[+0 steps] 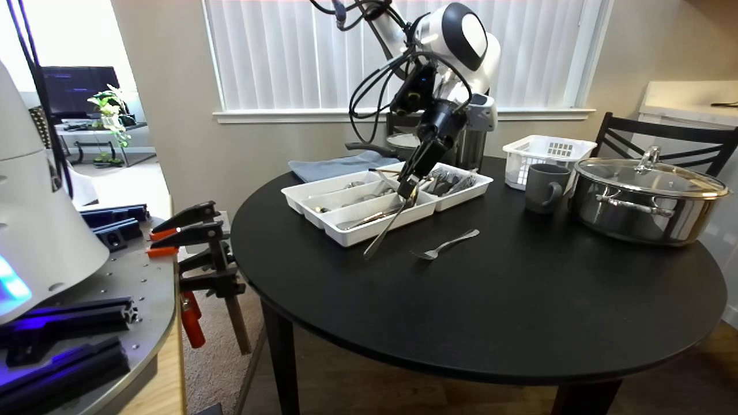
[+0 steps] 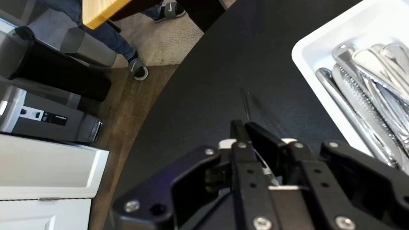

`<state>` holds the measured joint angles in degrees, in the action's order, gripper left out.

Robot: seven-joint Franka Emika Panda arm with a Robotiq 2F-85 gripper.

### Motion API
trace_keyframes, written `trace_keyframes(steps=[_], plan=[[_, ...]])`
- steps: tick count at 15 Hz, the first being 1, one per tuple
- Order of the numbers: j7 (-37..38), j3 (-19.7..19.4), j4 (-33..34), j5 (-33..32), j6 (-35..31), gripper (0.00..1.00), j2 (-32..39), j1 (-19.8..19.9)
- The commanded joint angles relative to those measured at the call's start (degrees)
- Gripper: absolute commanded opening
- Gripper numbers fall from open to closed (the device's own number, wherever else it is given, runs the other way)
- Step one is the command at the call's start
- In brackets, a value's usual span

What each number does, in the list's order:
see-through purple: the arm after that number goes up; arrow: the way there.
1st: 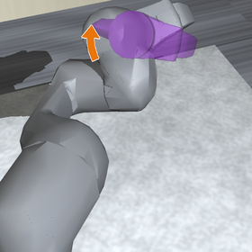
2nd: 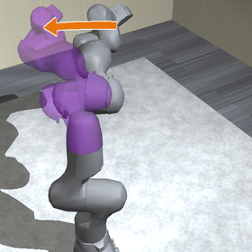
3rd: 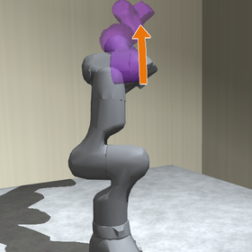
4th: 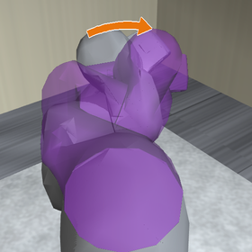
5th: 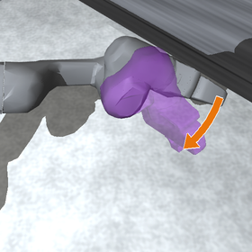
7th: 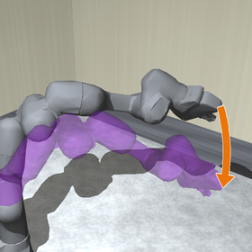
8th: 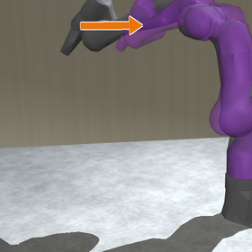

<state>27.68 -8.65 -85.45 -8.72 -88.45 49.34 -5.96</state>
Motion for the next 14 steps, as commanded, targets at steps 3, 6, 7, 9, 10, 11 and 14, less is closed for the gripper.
trace_keyframes(steps=[3, 6, 7, 9, 10, 11, 14], plan=[[1.8, 0.1, 2.2, 1.3, -5.5, 0.02, 1.4, 1.0], [2.3, 0.5, 1.8, 3.2, -11.4, 0.02, 1.5, 1.7], [2.4, 0.5, 1.6, 3.9, -13.2, 0.02, 1.5, 1.9], [2.2, 0.7, 1.3, 5.4, -17.0, 0.02, 1.8, 2.3], [2.2, 0.7, 1.2, 5.9, -18.7, 0.02, 2.0, 2.3], [2.2, 0.6, 1.1, 6.1, -20.1, 0.02, 2.1, 2.1], [1.9, 0.6, 0.8, 6.6, -22.8, 0.02, 2.5, 1.8]])
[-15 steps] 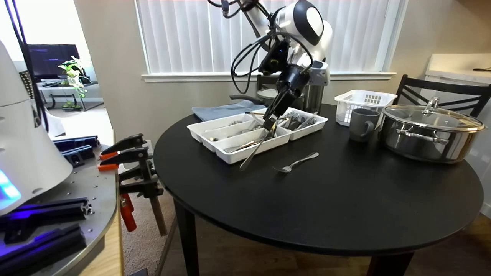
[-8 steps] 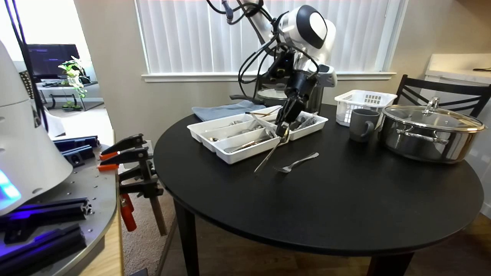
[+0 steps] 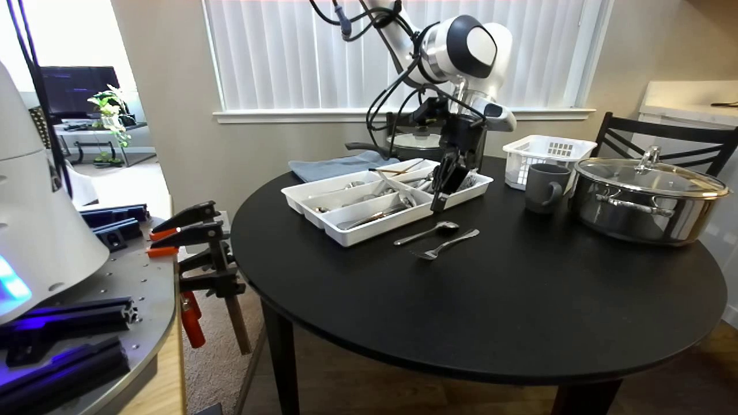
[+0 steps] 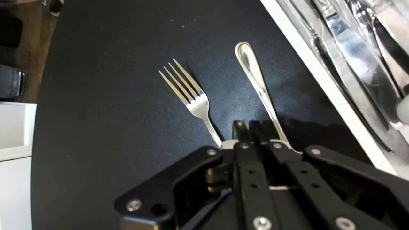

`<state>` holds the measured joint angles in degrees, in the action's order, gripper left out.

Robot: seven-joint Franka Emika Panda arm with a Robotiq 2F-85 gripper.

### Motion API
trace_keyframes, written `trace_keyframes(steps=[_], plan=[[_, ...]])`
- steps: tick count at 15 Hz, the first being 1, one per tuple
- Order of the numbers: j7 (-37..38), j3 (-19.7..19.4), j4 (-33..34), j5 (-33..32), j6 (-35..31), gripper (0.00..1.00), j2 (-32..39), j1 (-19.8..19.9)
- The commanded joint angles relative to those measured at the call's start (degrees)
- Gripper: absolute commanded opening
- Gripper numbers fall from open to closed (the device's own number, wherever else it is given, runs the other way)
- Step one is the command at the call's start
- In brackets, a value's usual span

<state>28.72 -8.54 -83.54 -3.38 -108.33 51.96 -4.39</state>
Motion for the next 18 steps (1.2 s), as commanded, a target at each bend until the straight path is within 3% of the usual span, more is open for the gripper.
trace_keyframes(steps=[1, 2, 10, 13, 15, 18], plan=[[0.7, 0.7, -1.3, 1.6, -3.6, 0.33, -0.2, 0.3], [0.1, 1.0, -1.6, 2.1, -4.1, 0.34, -0.5, 0.4], [-3.2, 4.3, -9.7, 3.4, -9.1, 0.82, -9.0, -1.4], [-5.9, 6.6, -11.1, 3.6, -7.4, 1.0, -10.5, -2.2], [-9.5, 8.2, -12.6, 2.5, -4.8, 1.0, -11.4, -3.0], [-12.9, 8.9, -18.4, 0.0, -8.1, 1.0, -14.7, -4.9]])
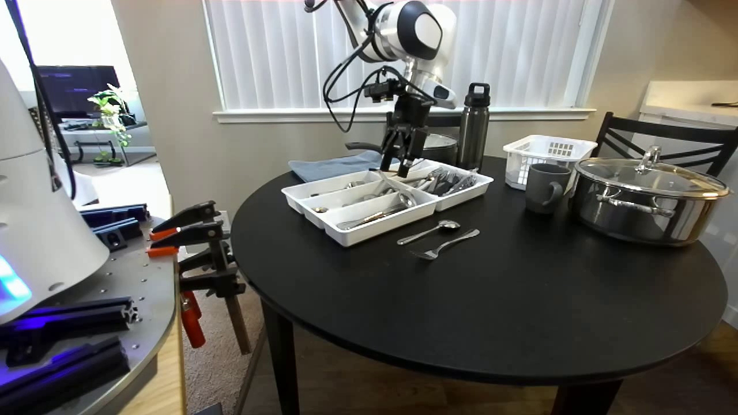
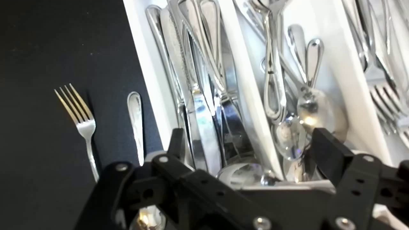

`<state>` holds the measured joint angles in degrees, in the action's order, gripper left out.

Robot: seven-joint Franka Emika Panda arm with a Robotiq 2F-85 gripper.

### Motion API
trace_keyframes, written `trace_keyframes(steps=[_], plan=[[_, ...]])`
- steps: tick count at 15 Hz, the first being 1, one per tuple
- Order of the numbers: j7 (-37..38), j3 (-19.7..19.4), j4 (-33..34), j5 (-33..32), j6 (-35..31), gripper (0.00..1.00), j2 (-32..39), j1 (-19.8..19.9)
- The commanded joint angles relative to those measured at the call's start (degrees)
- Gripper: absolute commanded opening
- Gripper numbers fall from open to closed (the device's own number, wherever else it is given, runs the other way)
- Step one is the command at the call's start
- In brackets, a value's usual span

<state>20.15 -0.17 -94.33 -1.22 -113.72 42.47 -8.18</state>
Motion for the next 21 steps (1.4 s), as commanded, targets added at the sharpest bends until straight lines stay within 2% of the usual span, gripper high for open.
trace_keyframes(steps=[1, 5, 6, 9, 16, 18, 21], plan=[[-5.1, 0.6, -9.6, -2.9, -4.4, 1.0, -6.3, -1.6], [-10.7, 2.9, -18.8, -3.4, -13.2, 1.0, -12.2, -1.4], [-7.3, 1.8, -11.2, -2.8, -8.7, 1.0, -6.4, -2.1], [-8.8, 2.6, -15.5, -2.9, -11.1, 1.0, -9.7, -2.0], [-10.3, 2.6, -16.3, -4.0, -10.8, 1.0, -9.4, -2.1], [-10.9, 2.4, -18.0, -3.9, -12.4, 1.0, -9.5, -1.5], [-11.0, 2.0, -22.8, -4.2, -19.5, 1.0, -11.5, -0.7]])
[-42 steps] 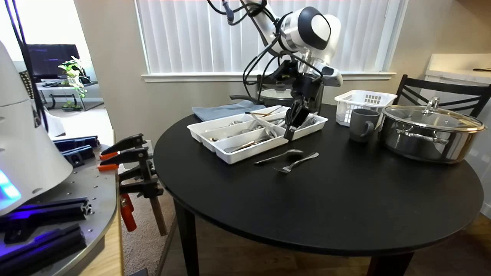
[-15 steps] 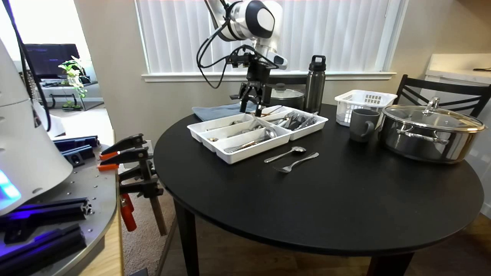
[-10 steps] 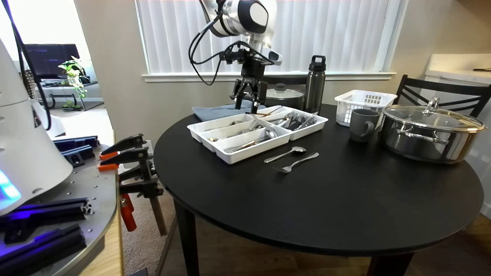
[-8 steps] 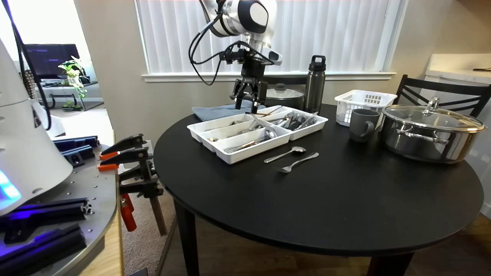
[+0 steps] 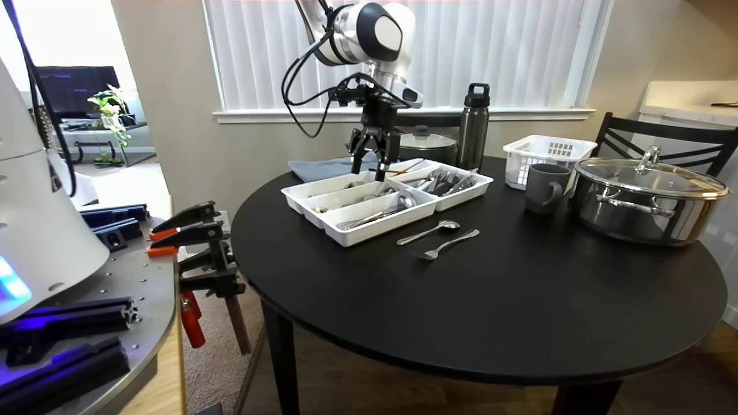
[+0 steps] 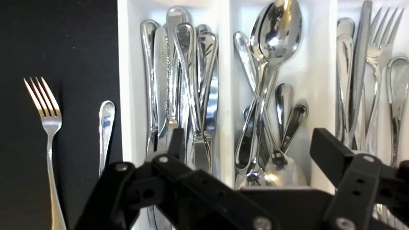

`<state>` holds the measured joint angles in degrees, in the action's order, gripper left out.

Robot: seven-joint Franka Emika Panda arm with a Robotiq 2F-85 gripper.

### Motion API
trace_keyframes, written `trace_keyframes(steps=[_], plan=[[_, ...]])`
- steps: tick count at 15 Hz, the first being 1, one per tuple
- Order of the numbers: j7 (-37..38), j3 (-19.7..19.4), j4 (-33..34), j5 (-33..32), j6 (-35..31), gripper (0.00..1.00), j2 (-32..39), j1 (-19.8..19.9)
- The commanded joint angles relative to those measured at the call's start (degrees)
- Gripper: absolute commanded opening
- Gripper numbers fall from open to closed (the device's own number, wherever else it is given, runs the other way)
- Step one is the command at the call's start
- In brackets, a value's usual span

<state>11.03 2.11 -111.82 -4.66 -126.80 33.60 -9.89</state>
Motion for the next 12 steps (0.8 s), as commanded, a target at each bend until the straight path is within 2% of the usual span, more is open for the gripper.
trace_keyframes(steps=[1, 5, 9, 12], plan=[[-2.3, -0.6, -6.9, -1.3, -9.5, 1.0, -3.2, 1.0], [-5.8, -0.7, -10.5, -2.1, -16.3, 1.0, -3.0, 2.1], [-11.0, 1.5, -16.2, 0.6, -23.3, 1.0, -5.5, 5.1], [-10.9, 3.0, -20.0, 4.2, -30.4, 1.0, -6.9, 7.5]])
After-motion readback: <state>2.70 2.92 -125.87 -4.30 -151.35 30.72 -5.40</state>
